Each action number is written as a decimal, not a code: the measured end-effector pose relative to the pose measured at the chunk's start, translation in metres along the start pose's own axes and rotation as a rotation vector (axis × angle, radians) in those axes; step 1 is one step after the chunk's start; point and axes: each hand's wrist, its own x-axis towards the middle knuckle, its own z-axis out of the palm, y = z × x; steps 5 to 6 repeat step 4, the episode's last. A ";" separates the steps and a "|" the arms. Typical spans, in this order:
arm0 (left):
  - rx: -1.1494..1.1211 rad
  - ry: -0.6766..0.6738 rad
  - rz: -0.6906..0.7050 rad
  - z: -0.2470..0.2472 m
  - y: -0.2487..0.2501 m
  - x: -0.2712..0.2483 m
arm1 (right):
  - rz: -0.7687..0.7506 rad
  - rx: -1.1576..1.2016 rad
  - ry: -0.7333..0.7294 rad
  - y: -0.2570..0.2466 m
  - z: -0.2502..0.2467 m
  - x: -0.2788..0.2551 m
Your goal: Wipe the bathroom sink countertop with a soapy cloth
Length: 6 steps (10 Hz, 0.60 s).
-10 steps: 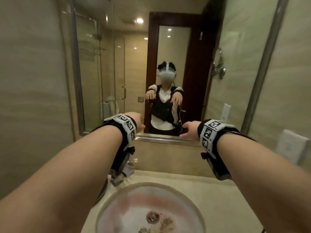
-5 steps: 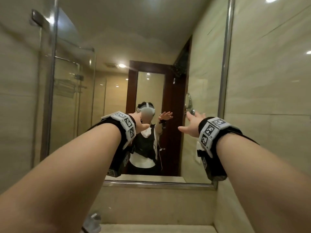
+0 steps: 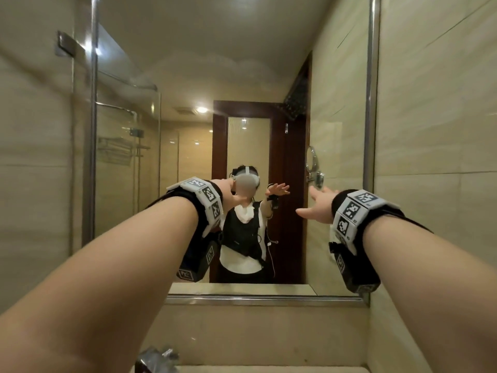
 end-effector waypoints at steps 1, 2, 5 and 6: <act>-0.080 0.027 0.013 -0.015 0.000 0.005 | -0.046 0.153 0.032 0.008 -0.014 0.002; -0.192 0.104 0.068 -0.036 -0.004 0.005 | -0.121 0.377 0.092 0.016 -0.037 -0.012; -0.797 0.288 0.286 -0.091 -0.013 -0.021 | -0.354 0.834 0.290 0.037 -0.077 -0.044; -0.797 0.288 0.286 -0.091 -0.013 -0.021 | -0.354 0.834 0.290 0.037 -0.077 -0.044</act>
